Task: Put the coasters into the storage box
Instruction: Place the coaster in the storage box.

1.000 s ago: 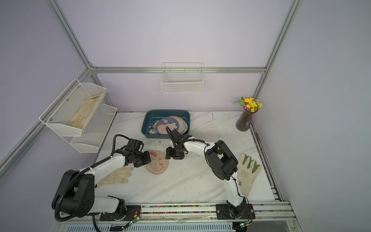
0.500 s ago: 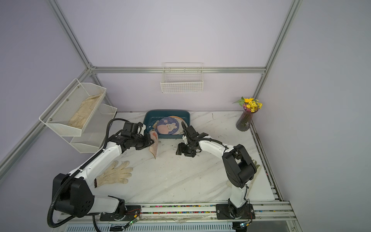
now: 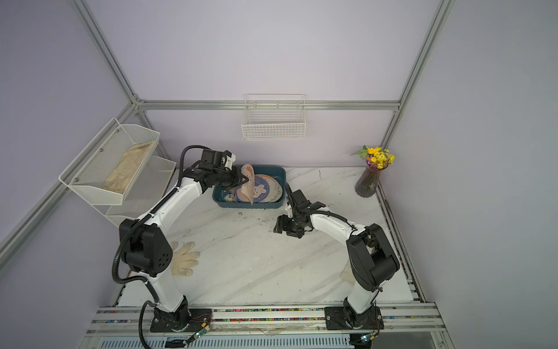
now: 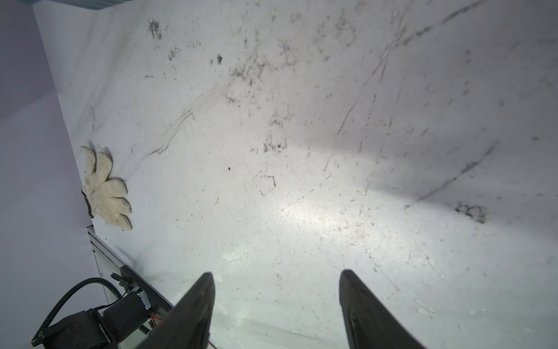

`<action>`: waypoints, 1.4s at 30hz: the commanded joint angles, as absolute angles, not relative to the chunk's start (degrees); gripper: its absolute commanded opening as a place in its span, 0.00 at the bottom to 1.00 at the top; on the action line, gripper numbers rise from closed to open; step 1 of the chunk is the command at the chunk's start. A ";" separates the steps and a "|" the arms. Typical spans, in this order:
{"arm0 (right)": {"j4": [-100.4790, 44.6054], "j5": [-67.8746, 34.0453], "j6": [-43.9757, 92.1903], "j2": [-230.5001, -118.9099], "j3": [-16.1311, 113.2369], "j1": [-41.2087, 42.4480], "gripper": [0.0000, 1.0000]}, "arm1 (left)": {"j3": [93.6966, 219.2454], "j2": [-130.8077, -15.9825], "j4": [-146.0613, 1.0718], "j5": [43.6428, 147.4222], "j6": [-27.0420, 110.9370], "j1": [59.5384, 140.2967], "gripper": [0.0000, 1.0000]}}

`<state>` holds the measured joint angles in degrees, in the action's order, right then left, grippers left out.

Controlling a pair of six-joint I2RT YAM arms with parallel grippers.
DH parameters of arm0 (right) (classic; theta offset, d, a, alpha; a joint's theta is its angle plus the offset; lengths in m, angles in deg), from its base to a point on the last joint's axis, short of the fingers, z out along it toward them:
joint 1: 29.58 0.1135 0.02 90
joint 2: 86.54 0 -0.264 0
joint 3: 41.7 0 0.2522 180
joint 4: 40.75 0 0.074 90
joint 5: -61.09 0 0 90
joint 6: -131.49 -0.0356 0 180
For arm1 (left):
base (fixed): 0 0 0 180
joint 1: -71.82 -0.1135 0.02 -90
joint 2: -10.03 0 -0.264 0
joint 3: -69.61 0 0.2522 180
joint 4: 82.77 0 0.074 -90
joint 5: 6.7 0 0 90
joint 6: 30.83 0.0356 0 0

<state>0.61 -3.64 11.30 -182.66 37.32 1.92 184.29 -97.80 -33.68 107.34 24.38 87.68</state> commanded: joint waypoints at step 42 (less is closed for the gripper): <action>1.11 -5.80 10.33 -180.67 38.51 0.22 0.68 | 190.21 -105.94 -27.97 81.37 40.72 86.21 0.78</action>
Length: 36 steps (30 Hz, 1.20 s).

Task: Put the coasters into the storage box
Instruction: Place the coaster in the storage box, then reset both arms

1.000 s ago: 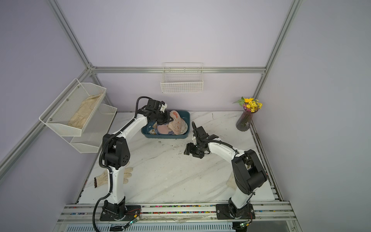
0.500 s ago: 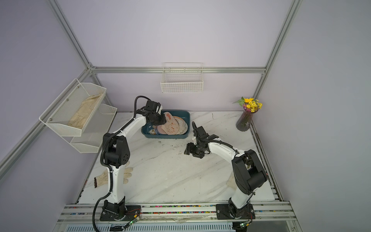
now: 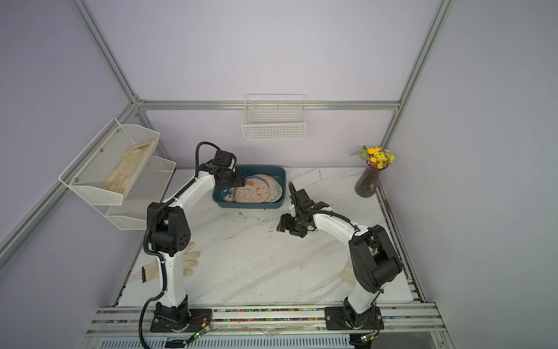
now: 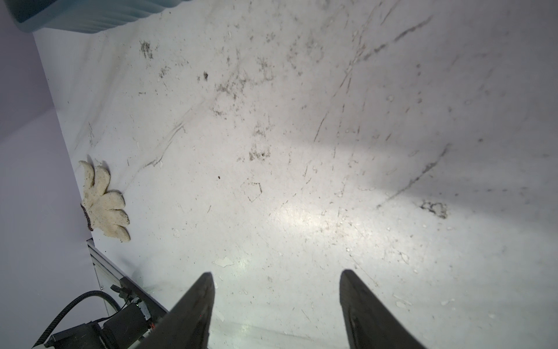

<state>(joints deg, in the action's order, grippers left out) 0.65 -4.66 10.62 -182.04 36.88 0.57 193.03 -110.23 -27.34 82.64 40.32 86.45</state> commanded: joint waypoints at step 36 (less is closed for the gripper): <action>-27.55 -38.58 39.37 -175.91 31.52 -17.76 0.98 | 127.98 -62.38 -60.67 65.47 43.60 80.21 1.00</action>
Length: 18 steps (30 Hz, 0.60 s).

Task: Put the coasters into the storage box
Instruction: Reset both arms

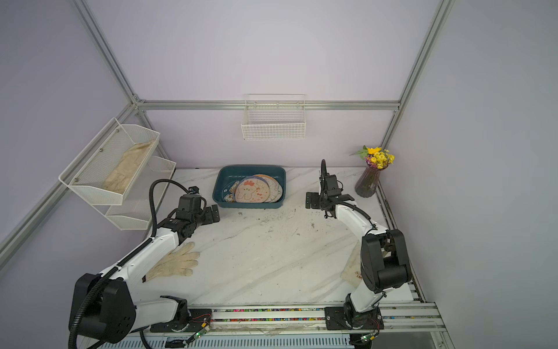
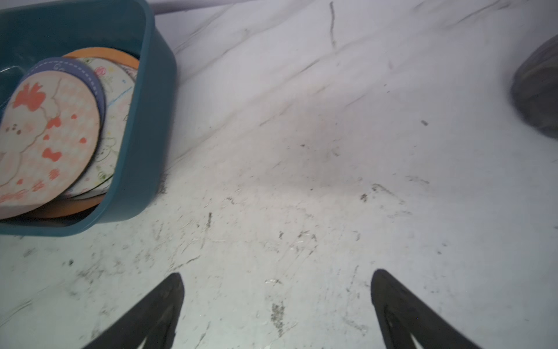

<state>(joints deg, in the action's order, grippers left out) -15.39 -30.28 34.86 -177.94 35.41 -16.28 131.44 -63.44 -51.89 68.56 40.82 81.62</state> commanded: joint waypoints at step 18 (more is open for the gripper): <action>-69.24 -34.98 45.47 -181.72 6.75 -24.05 0.98 | 113.51 -65.17 -90.15 65.76 51.73 72.60 1.00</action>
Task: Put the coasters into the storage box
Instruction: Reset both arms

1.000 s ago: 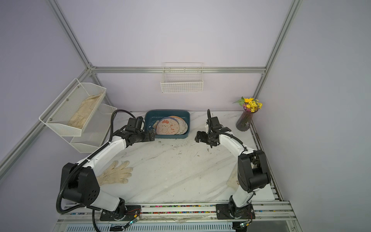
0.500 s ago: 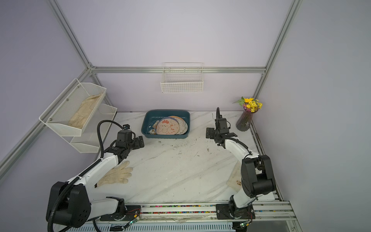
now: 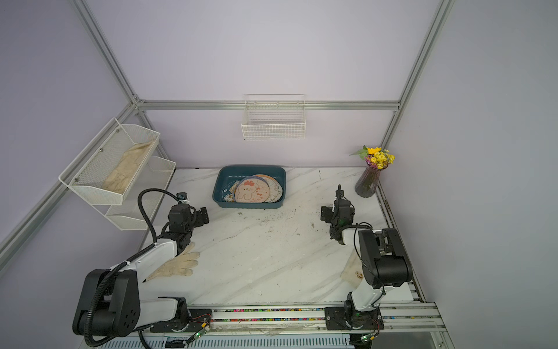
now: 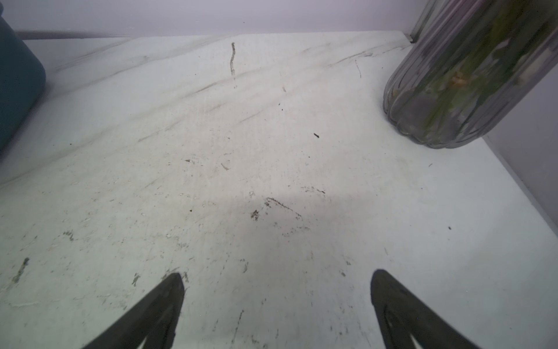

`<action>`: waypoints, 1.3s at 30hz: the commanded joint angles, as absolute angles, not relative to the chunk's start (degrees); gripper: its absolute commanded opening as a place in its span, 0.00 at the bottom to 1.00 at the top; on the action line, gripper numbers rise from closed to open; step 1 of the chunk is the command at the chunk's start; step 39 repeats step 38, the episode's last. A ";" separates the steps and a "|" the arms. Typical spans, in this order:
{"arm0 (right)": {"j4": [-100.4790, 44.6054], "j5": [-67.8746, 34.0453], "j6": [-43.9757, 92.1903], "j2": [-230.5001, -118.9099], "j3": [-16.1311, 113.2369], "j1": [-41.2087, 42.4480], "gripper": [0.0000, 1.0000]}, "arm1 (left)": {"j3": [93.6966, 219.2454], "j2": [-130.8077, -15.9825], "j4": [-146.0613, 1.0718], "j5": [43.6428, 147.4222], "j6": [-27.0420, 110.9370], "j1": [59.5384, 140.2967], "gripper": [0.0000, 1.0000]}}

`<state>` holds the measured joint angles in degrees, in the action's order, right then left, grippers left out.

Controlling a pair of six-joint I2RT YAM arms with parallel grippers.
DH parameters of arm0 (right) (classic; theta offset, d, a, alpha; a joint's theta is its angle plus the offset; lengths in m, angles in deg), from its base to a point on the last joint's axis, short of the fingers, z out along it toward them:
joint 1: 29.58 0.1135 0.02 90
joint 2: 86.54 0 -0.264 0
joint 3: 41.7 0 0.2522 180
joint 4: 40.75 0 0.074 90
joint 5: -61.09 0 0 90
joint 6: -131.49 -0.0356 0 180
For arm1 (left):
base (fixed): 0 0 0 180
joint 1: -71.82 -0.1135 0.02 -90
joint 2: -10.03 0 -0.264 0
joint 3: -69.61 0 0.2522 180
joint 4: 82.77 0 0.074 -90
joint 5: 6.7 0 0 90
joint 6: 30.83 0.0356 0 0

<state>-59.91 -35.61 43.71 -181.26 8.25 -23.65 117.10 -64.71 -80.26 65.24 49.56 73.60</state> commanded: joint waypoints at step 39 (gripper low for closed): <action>-88.78 -35.59 45.47 -188.59 -1.18 -24.13 0.97 | 109.71 -75.73 -109.89 72.45 54.25 69.01 1.00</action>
